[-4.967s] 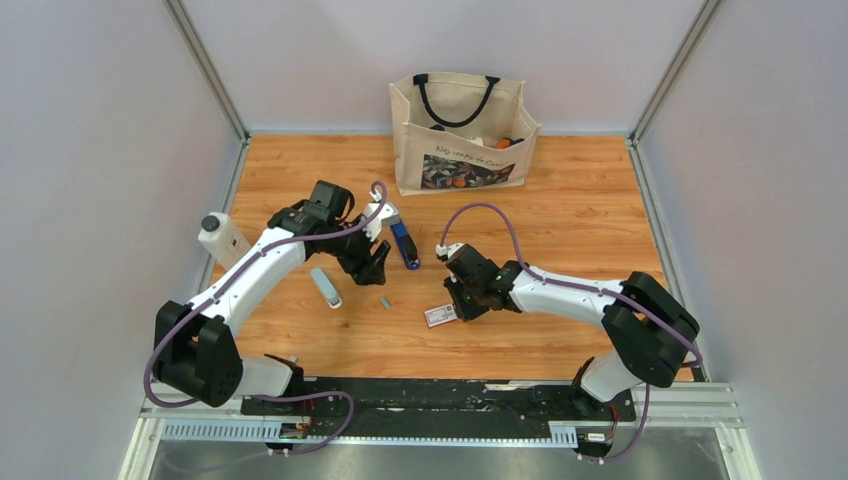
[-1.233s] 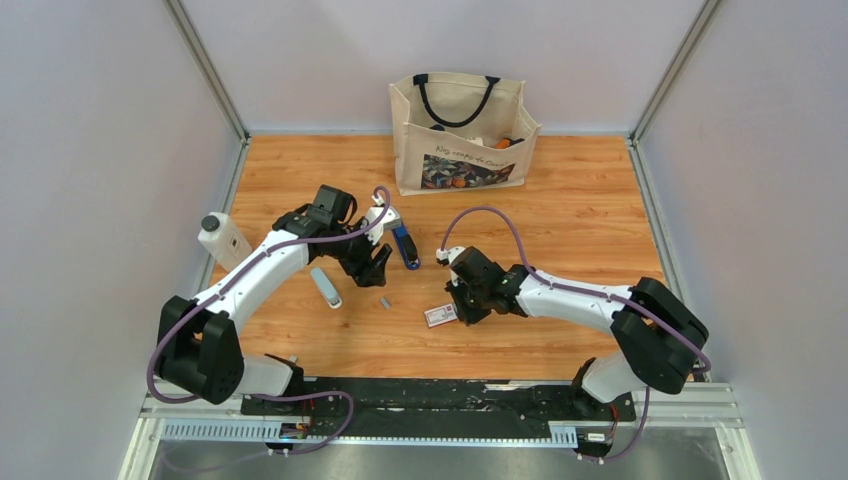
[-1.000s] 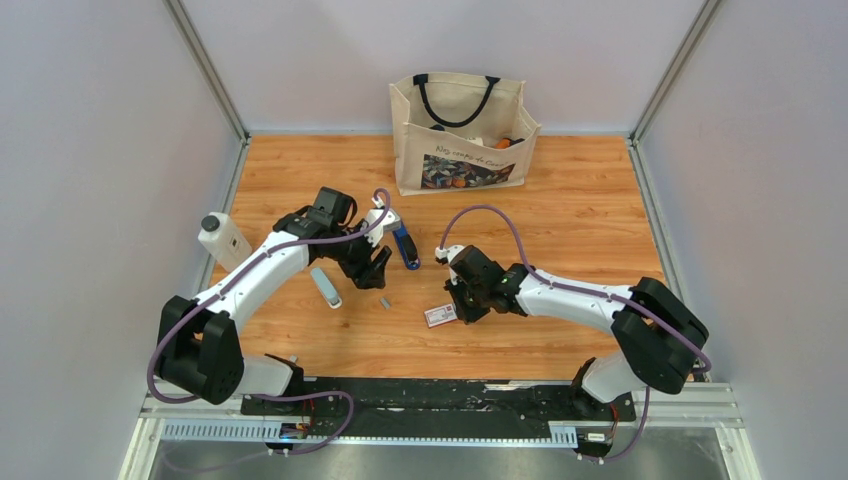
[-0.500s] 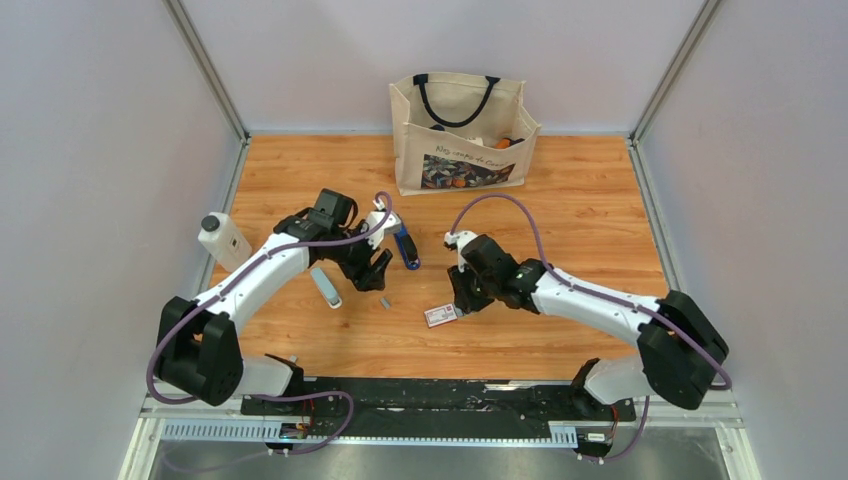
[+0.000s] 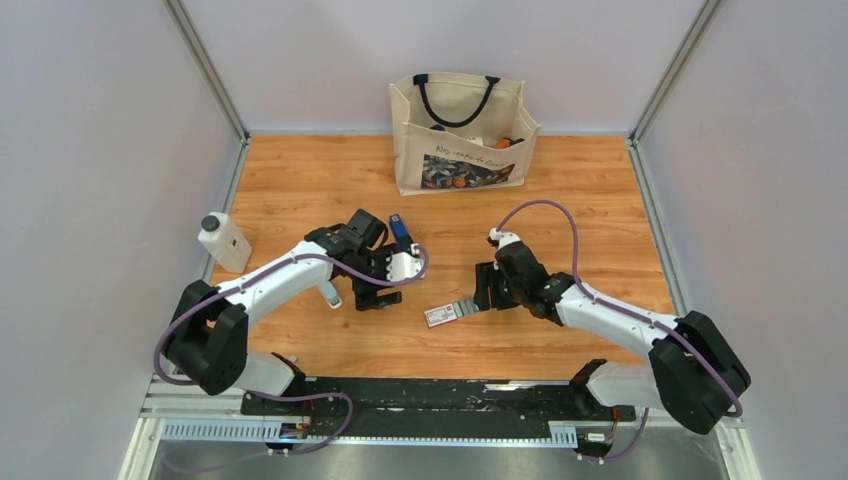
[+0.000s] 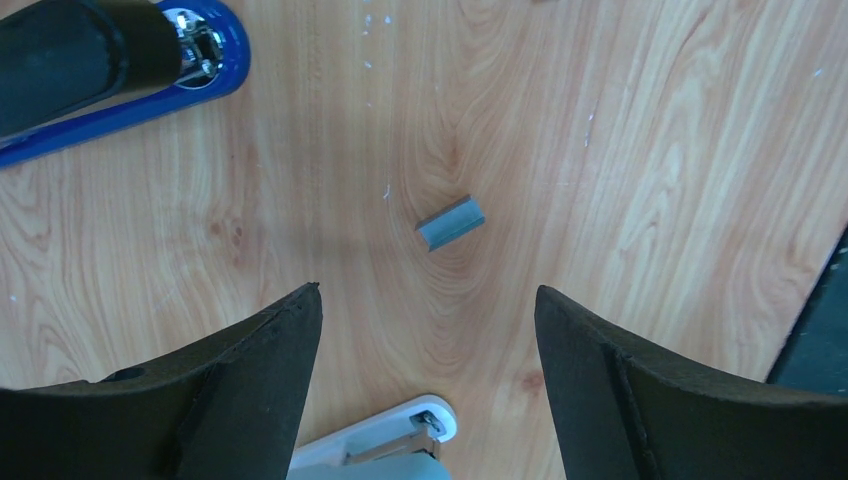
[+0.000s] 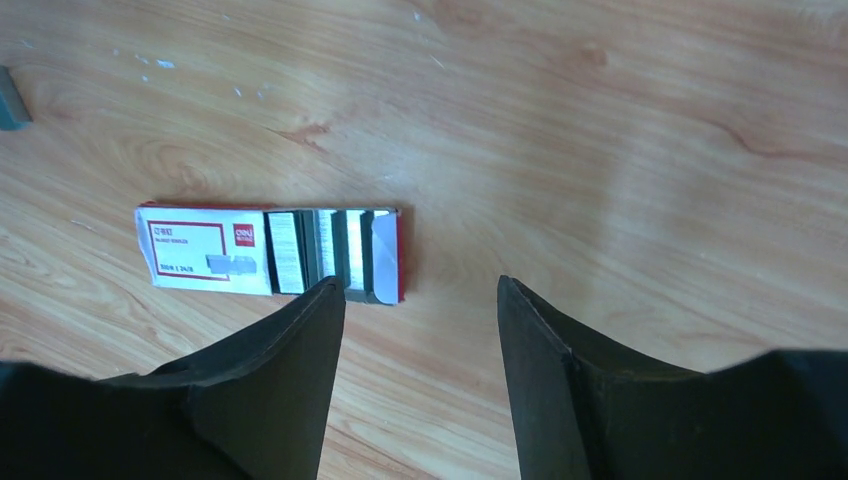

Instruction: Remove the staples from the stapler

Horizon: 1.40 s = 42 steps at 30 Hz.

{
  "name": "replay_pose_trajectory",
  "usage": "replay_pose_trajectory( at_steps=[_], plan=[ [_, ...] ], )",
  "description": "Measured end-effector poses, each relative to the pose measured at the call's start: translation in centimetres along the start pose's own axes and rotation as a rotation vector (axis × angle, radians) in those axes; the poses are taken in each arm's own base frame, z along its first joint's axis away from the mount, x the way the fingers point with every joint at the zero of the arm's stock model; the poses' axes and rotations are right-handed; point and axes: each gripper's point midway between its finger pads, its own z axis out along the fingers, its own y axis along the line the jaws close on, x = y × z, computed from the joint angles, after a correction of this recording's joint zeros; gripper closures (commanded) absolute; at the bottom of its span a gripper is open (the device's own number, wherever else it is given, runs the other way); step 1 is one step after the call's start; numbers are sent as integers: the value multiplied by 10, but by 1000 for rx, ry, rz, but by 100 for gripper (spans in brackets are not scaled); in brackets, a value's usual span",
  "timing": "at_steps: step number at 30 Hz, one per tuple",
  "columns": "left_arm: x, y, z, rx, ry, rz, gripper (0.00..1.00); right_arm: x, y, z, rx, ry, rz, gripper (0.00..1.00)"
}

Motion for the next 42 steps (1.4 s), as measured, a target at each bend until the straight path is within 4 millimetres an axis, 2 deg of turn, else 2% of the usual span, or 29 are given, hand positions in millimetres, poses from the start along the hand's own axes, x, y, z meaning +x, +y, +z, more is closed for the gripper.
replay_pose_trajectory(
  at_steps=[3,10,16,20,33,38,42],
  plan=[
    [7,0,13,26,51,88,15,5,-5,-2,14,-8,20,42],
    [11,-5,33,84,91,329,15,-10,-4,-13,3,-107,51,44],
    [14,-9,46,138,105,501,16,-10,-6,-15,9,-122,61,45],
    [16,-10,54,169,120,557,24,-10,-6,-15,10,-124,65,48],
    [11,-7,59,185,146,597,47,-11,-5,-15,0,-133,69,54],
    [11,-10,60,195,159,603,66,-11,-6,-14,-1,-133,69,56],
    [11,-14,61,212,175,603,68,-10,-5,-14,-5,-130,69,57]
  ],
)
